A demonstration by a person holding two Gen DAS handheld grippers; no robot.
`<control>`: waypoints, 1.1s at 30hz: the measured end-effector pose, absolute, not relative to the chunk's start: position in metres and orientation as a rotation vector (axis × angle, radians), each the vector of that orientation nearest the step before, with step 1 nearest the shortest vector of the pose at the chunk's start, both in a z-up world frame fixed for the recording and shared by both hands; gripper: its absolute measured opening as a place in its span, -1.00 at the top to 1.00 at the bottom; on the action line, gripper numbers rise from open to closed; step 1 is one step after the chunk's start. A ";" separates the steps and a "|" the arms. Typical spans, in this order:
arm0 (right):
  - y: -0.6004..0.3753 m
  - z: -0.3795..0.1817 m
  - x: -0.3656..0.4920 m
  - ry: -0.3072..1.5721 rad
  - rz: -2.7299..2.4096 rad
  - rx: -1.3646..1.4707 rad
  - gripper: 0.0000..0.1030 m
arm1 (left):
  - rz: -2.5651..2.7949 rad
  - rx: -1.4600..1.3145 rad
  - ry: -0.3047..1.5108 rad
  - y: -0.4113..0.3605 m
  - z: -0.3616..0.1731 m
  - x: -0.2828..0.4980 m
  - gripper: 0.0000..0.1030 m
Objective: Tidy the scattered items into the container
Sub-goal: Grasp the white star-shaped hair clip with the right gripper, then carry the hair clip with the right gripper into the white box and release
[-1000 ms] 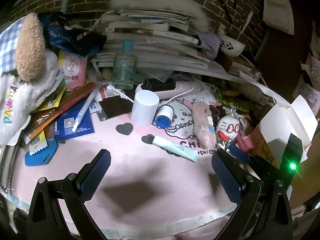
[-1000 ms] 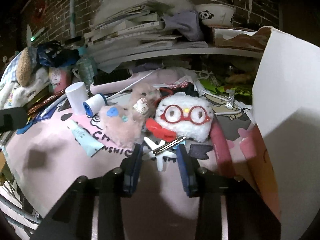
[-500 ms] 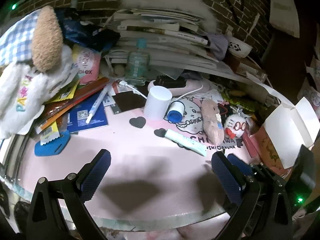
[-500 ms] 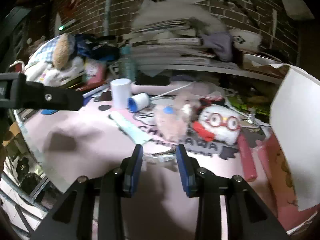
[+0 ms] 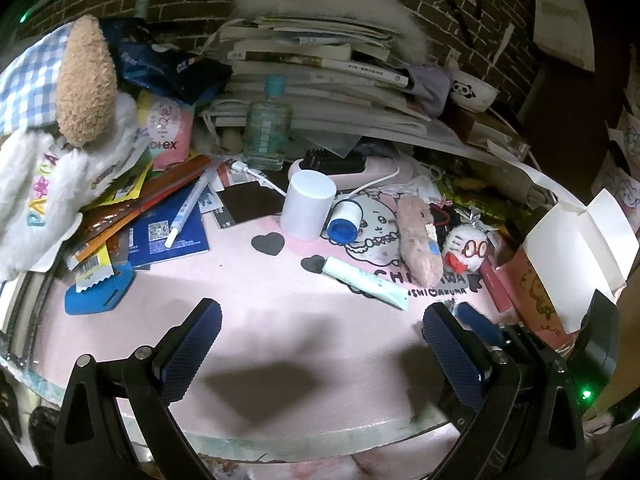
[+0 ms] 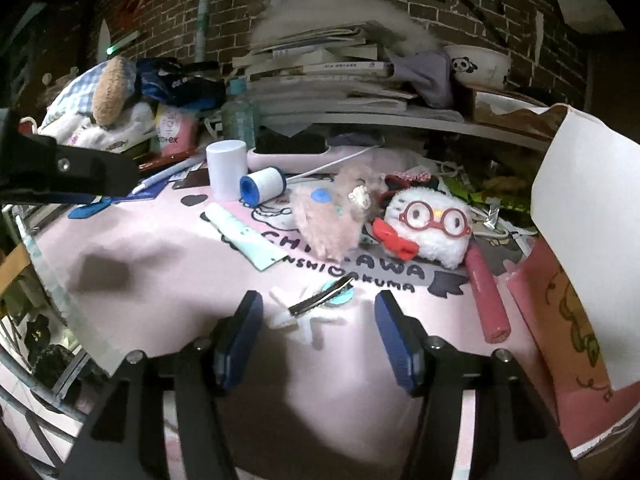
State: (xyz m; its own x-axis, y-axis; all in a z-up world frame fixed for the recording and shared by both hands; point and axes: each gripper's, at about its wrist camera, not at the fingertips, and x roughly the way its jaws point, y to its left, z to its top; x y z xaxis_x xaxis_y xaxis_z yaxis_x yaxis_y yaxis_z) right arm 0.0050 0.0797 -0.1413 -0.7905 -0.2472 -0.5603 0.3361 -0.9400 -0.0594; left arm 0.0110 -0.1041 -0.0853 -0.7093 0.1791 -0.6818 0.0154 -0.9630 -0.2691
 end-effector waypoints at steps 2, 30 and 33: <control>0.078 -0.141 0.003 0.212 -2.682 0.817 0.35 | 2.800 -1.162 -0.400 -0.105 -0.086 0.011 -0.96; 0.134 0.004 0.024 0.257 -2.706 0.582 0.40 | 2.735 -1.113 -0.352 -0.084 -0.085 -0.002 -0.96; 0.172 0.024 0.007 0.234 -2.677 0.753 0.40 | 2.720 -1.101 -0.349 -0.078 -0.085 -0.007 -0.96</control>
State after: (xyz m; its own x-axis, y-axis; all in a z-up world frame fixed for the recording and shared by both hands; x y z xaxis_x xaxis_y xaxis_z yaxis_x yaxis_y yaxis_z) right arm 0.0074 0.1724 0.0239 -0.7977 -0.2859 -0.5309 0.3738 -0.9253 -0.0634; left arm -0.0071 -0.0777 -0.0850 -0.7076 0.2579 -0.6579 -0.0832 -0.9550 -0.2848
